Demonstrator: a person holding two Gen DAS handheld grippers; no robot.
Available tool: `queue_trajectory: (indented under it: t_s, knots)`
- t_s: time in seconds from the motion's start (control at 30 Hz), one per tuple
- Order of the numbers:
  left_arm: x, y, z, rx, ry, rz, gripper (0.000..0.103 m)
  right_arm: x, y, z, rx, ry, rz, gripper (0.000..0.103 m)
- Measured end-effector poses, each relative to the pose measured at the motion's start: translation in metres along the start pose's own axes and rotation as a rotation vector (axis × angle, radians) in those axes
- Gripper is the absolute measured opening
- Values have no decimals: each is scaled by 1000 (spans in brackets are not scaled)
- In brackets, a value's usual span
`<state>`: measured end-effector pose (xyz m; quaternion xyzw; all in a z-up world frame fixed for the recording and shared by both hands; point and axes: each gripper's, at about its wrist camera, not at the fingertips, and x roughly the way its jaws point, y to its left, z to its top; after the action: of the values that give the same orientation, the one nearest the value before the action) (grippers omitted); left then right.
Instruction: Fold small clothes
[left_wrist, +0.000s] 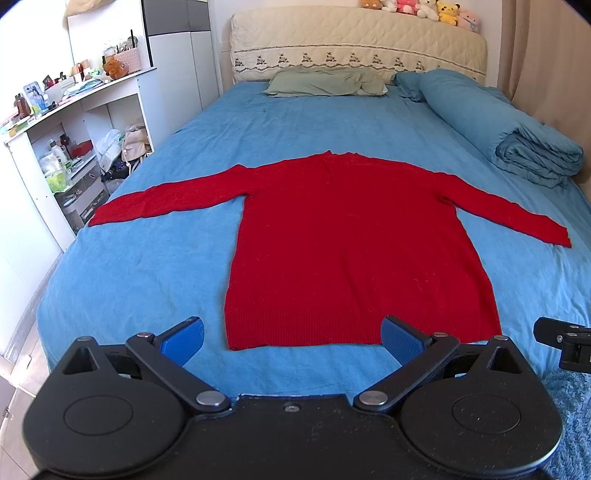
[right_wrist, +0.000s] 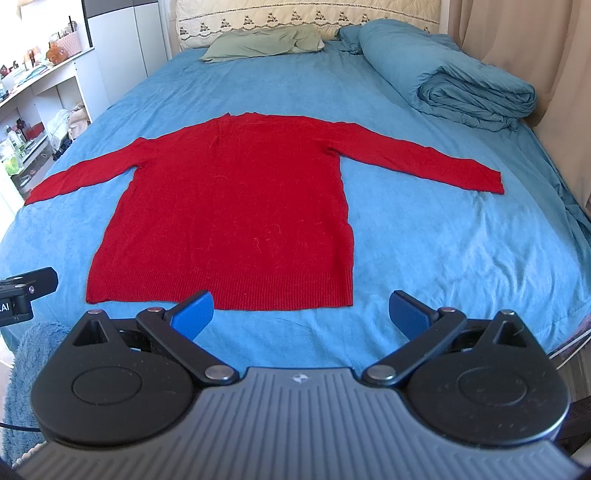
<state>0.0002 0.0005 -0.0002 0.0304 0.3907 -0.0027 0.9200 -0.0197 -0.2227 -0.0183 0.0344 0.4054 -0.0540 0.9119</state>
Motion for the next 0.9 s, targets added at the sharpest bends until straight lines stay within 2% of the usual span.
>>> queue_trajectory:
  t_s: [0.9]
  knots:
    - [0, 1, 1, 2, 0, 4, 103, -2, 2, 2, -6, -6, -1, 103]
